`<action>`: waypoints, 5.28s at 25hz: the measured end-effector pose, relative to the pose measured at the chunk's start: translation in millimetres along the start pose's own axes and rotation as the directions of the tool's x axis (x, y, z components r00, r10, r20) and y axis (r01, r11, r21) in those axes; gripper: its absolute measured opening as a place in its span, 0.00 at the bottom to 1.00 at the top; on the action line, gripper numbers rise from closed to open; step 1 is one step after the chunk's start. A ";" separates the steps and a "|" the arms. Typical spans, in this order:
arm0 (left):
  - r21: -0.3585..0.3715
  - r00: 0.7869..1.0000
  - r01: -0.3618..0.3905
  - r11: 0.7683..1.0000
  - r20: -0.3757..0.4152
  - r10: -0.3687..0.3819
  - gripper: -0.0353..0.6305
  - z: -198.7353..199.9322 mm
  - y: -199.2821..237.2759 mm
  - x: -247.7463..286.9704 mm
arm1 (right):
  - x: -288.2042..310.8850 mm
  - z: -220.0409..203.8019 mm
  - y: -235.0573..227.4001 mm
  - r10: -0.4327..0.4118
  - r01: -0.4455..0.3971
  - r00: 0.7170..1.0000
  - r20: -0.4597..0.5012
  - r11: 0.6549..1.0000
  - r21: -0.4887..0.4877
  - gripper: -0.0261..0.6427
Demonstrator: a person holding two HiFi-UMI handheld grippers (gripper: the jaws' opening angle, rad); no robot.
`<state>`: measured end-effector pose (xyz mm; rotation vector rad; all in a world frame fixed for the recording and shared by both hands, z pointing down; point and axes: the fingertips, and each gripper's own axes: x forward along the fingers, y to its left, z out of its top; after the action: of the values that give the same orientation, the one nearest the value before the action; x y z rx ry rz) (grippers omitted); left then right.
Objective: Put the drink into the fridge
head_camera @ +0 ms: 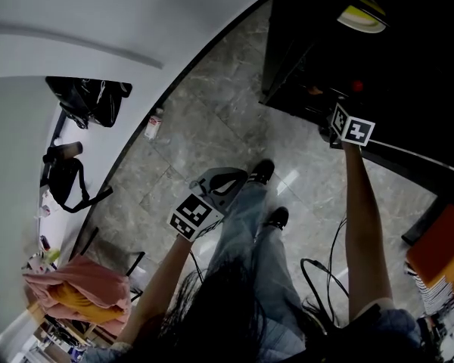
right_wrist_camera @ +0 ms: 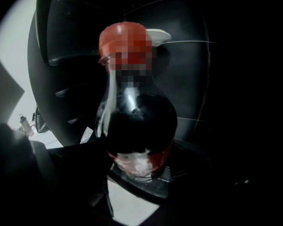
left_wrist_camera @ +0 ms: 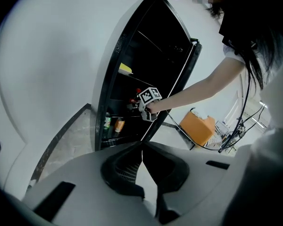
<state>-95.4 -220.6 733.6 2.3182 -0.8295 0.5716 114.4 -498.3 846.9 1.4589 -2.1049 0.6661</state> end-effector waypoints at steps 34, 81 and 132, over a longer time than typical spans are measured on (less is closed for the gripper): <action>0.014 0.999 0.038 0.999 0.018 -0.038 0.06 39.9 -61.4 -1.4 | -226.7 14.8 159.6 0.278 -0.277 0.959 0.055 0.960 -0.026 0.49; 0.073 0.967 0.005 0.997 0.253 -0.024 0.06 127.3 -294.6 -119.8 | -543.1 24.8 183.5 0.406 -0.417 0.900 0.161 0.908 0.046 0.42; 0.239 0.960 0.087 0.967 0.239 -0.145 0.07 -36.3 -341.7 -344.4 | -671.8 -98.4 409.7 0.282 -0.319 0.926 0.251 0.940 0.123 0.18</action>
<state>-115.7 159.4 430.5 2.6715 -0.7676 0.3344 -53.7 164.8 445.8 1.3610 -2.5418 0.8334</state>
